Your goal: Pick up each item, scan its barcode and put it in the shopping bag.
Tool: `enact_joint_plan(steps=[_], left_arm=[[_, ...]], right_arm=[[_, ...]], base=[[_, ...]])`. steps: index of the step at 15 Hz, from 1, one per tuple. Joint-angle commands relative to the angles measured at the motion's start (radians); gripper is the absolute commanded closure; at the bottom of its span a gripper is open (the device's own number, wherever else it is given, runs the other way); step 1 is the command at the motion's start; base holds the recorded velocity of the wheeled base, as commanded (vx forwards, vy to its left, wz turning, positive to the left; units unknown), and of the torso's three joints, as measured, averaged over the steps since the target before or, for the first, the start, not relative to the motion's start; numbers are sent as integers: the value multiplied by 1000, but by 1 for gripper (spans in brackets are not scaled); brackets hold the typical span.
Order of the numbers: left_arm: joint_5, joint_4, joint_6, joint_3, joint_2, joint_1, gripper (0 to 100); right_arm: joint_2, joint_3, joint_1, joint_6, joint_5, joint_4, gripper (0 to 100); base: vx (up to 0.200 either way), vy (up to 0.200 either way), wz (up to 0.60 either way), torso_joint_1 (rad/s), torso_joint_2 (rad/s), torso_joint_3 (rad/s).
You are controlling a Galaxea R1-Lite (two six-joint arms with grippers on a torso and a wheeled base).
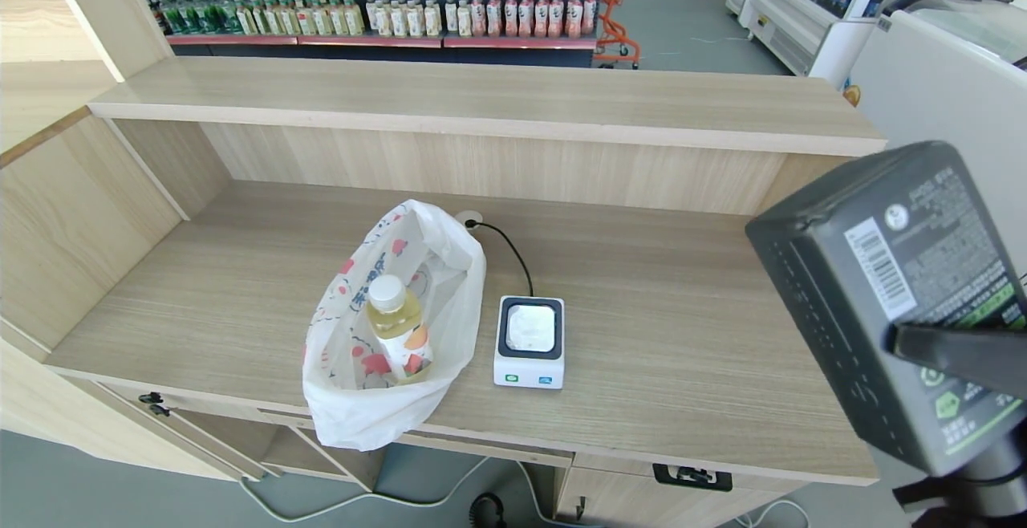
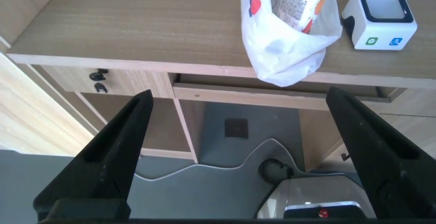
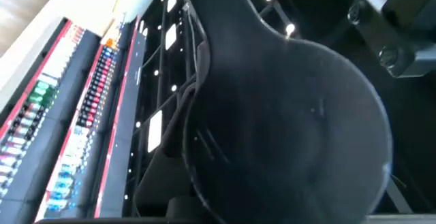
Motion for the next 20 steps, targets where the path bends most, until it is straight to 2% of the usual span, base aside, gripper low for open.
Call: enact_joint_plan(steps=[1, 6, 13, 20], left_arm=[[0, 0, 0, 0, 0, 0, 0], [0, 0, 0, 0, 0, 2, 0], [0, 0, 0, 0, 0, 0, 0], [0, 0, 0, 0, 0, 0, 0]], right_arm=[[-43, 4, 30, -10, 8, 17, 100], [-119, 9, 32, -13, 67, 37, 100], [-185, 7, 53, -54, 92, 214, 100], [-199, 7, 53, -53, 95, 234, 100]], base=[[0, 0, 0, 0, 0, 0], [0, 0, 0, 0, 0, 0], [0, 0, 0, 0, 0, 0], [0, 0, 0, 0, 0, 0]])
